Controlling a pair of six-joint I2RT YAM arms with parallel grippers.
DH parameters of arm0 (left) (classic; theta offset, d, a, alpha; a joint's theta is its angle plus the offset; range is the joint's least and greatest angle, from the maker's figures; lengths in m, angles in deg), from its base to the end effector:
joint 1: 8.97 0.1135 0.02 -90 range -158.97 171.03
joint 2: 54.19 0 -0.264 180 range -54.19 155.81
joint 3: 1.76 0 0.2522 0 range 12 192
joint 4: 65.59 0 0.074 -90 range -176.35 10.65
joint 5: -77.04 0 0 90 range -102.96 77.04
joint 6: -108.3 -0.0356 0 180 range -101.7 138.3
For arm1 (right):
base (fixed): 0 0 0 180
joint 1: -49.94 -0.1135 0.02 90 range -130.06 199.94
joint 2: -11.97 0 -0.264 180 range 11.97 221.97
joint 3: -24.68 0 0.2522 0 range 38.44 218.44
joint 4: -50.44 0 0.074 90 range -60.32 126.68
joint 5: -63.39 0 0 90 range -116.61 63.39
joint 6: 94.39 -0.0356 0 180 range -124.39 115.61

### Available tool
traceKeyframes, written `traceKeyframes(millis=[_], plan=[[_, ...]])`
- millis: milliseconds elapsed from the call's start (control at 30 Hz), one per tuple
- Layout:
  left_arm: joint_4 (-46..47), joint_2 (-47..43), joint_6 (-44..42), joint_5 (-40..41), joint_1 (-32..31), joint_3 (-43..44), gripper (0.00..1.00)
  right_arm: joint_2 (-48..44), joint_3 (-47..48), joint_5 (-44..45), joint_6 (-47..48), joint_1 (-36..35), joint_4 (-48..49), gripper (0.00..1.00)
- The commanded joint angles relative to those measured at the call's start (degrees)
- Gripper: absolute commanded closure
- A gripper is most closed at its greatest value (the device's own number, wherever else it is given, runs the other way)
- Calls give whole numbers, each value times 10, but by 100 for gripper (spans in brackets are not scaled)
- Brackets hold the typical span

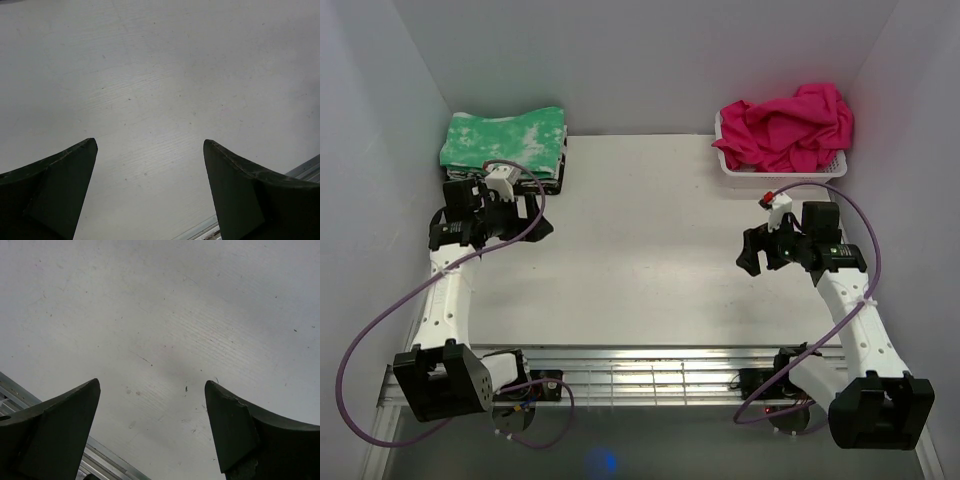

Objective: Fold and stack the trousers
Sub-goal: Grab the trousers from the pile

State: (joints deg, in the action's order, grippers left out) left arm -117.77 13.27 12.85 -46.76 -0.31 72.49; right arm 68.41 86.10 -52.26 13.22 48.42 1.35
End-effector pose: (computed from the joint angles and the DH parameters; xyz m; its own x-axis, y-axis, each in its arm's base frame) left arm 0.2422 0.0169 0.3134 -0.6758 -0.0231 -0.7367 0.3268 0.8865 -0.3275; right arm 0.2010 0.0207 0.2815 -0.5620 -0.2877 -0.7755 -0.5294 0.8455 0.0700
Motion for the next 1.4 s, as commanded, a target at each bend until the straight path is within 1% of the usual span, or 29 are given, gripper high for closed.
traceKeyframes(millis=[0, 67, 100, 133, 167, 200, 300, 333, 367, 400, 433, 467, 533, 567, 633, 667, 733, 767, 800, 900, 967, 1000, 1167, 1233, 1367], plan=[[34, -39, 11, 4, 1, 2, 2, 34, 73, 12, -18, 2, 9, 10], [25, -32, 15, -2, 1, 17, 2, 77, 119, 19, -18, 2, 9, 10], [20, -27, 12, -13, 0, 35, 2, 94, 172, 23, -14, 1, 7, 10], [16, -22, 12, -37, 1, 44, 2, 111, 203, 25, -11, 2, 7, 10], [16, -13, 15, -44, 0, 52, 2, 150, 235, 29, -8, 1, 7, 10], [17, -7, 22, -48, 1, 72, 2, 173, 301, 41, -6, 2, 4, 10], [20, 15, 42, -54, 1, 103, 2, 260, 407, 61, -15, 7, 1, 10], [24, 20, 48, -58, 0, 117, 2, 281, 477, 58, -20, 27, 0, 10], [25, 24, 48, -68, 1, 122, 2, 326, 512, 53, -27, 34, -3, 10], [27, 33, 48, -74, 0, 126, 2, 352, 546, 40, -33, 46, -4, 10], [33, 36, 48, -79, 0, 129, 2, 375, 611, 38, -40, 51, -9, 10], [35, 39, 69, -84, 0, 128, 2, 423, 642, 38, -41, 54, -12, 10], [44, 45, 76, -85, 0, 125, 2, 471, 700, 42, -37, 62, -19, 10], [47, 47, 81, -86, 0, 119, 2, 513, 741, 47, -36, 64, -18, 10], [54, 48, 85, -87, 0, 110, 2, 551, 771, 65, -36, 71, -11, 10], [55, 47, 86, -88, 0, 102, 2, 583, 786, 77, -55, 73, 9, 10], [62, 46, 89, -88, 0, 95, 2, 610, 782, 132, -100, 85, 49, 10], [64, 46, 91, -88, 0, 88, 2, 634, 778, 157, -147, 88, 87, 10], [65, 45, 91, -90, 1, 85, 2, 648, 778, 188, -164, 94, 98, 10], [65, 48, 87, -87, 0, 82, 2, 703, 790, 216, -218, 102, 127, 10], [66, 50, 85, -80, 1, 82, 2, 736, 790, 227, -237, 104, 136, 10], [65, 53, 84, -79, 1, 82, 2, 746, 784, 227, -258, 106, 151, 10], [63, 69, 86, -76, 0, 82, 2, 812, 786, 184, -307, 114, 206, 10], [61, 75, 87, -74, 0, 83, 2, 832, 806, 180, -319, 117, 215, 10], [60, 84, 89, -69, 1, 78, 2, 865, 803, 174, -318, 117, 243, 10]])
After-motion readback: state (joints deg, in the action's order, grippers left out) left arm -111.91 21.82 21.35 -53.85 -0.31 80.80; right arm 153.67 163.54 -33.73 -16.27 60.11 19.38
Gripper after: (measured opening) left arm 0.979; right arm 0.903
